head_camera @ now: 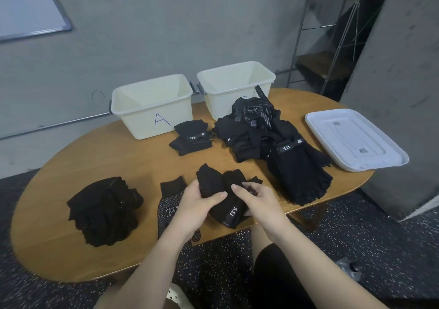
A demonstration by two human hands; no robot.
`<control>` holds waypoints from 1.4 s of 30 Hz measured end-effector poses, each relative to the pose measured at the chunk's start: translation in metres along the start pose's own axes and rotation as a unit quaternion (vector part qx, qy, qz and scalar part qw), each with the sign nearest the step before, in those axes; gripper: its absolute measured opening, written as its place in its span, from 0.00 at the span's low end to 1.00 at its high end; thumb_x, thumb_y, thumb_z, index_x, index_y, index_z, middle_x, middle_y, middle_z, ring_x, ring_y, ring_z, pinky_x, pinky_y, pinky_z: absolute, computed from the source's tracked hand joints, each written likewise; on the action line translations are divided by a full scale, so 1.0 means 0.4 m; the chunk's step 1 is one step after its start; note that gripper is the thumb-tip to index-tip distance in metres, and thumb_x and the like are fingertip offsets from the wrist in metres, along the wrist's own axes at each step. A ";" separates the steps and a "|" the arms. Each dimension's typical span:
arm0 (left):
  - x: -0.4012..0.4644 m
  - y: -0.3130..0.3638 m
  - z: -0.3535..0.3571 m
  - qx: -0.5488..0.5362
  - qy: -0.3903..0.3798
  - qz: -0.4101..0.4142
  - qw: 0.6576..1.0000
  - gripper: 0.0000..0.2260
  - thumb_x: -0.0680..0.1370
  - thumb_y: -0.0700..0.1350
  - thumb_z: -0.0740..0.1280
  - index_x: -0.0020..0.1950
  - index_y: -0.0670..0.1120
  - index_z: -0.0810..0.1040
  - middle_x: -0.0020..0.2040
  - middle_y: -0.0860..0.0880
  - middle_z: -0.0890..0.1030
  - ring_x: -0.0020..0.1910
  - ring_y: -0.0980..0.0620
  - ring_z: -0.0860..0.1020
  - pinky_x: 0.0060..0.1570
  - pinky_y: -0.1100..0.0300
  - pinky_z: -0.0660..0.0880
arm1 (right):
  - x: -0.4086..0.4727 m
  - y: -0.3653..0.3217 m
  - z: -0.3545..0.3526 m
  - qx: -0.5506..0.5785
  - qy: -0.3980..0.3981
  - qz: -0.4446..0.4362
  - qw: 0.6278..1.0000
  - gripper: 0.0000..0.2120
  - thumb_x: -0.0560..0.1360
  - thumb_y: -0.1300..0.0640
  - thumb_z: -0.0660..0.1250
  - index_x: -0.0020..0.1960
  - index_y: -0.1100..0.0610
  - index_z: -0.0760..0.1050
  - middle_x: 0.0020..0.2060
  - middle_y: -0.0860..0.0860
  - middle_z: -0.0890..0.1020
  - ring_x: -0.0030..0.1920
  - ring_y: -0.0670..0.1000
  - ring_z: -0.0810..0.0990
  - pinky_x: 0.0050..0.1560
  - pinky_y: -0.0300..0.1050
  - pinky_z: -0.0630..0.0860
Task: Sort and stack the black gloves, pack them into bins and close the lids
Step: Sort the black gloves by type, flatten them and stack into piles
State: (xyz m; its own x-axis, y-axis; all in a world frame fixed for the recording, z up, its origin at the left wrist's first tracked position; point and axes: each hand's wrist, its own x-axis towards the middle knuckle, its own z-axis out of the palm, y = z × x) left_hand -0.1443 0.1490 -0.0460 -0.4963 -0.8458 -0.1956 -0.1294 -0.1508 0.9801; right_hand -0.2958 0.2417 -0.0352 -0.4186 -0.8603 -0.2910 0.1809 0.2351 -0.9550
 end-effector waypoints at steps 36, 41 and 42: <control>0.143 -0.049 0.034 0.351 0.134 0.014 0.927 0.15 0.76 0.50 0.77 0.59 0.46 0.79 0.43 0.49 0.81 0.38 0.53 0.81 0.41 0.59 0.79 | 0.116 0.132 -0.104 -0.310 0.128 -0.091 0.938 0.24 0.74 0.51 0.77 0.65 0.50 0.71 0.43 0.46 0.80 0.45 0.47 0.81 0.48 0.48 0.81; 0.096 -0.055 0.045 0.568 0.047 0.228 0.790 0.22 0.84 0.56 0.62 0.76 0.49 0.72 0.74 0.50 0.69 0.71 0.50 0.68 0.71 0.51 0.70 | 0.110 0.117 -0.114 -0.350 0.113 -0.091 0.926 0.27 0.75 0.47 0.75 0.69 0.50 0.67 0.43 0.43 0.80 0.45 0.47 0.81 0.49 0.51 0.82; 0.087 -0.054 0.054 0.591 -0.010 0.242 0.769 0.24 0.85 0.58 0.58 0.80 0.51 0.66 0.80 0.50 0.62 0.77 0.50 0.62 0.77 0.51 0.63 | 0.108 0.116 -0.115 -0.352 0.109 -0.090 0.925 0.28 0.75 0.47 0.75 0.69 0.50 0.67 0.43 0.43 0.80 0.45 0.47 0.82 0.48 0.52 0.82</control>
State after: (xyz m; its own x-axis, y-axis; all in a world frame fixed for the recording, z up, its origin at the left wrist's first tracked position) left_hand -0.1772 0.1339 -0.0746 -0.7436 -0.6464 0.1712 -0.6093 0.7604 0.2246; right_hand -0.3466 0.2361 -0.0947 -0.5687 -0.8206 -0.0554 -0.5021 0.3998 -0.7669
